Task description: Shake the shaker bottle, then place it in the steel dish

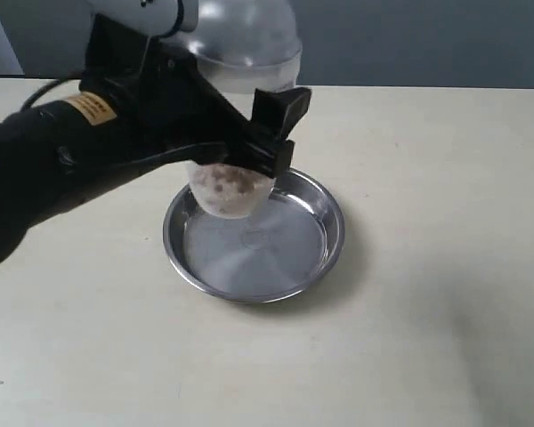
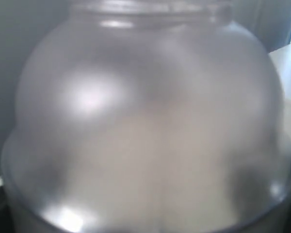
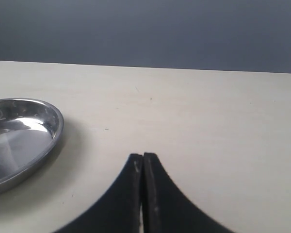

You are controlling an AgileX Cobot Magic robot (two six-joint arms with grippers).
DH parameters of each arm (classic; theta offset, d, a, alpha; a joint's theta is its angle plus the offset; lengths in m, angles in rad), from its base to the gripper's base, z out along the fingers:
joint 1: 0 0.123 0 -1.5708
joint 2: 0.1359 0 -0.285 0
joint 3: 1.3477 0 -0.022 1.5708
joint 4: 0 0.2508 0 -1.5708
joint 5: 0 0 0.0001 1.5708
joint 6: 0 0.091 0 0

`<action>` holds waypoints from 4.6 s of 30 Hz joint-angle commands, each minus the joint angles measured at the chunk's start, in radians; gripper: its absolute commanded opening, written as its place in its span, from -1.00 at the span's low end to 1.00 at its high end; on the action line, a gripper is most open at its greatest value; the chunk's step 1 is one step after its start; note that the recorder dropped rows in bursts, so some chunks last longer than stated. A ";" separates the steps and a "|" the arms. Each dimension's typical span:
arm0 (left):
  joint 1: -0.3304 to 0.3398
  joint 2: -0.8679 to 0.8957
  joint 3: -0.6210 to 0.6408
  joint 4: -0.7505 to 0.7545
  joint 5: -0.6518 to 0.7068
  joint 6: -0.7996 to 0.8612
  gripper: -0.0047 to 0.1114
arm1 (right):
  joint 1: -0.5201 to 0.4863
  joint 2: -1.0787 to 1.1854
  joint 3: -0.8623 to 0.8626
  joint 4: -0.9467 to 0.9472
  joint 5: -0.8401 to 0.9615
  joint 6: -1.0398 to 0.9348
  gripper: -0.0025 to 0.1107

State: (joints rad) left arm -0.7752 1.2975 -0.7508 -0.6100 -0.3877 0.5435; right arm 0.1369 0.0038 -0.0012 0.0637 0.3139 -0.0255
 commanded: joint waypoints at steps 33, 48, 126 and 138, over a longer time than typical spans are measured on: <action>0.010 -0.029 0.180 -0.456 -0.246 0.168 -0.91 | 0.004 -0.004 0.001 -0.004 -0.009 -0.001 -0.97; 0.010 -0.094 0.179 -0.389 -0.248 0.088 -0.91 | 0.004 -0.004 0.001 -0.004 -0.009 -0.001 -0.97; 0.017 0.696 -0.004 0.113 -0.758 -0.503 -0.91 | 0.004 -0.004 0.001 -0.002 -0.009 -0.001 -0.97; 0.068 0.744 -0.008 0.249 -0.739 -0.484 -0.69 | 0.004 -0.004 0.001 -0.002 -0.009 -0.001 -0.97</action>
State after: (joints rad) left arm -0.7174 2.0409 -0.7493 -0.4058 -1.1054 0.0600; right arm 0.1369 0.0038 -0.0012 0.0637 0.3139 -0.0255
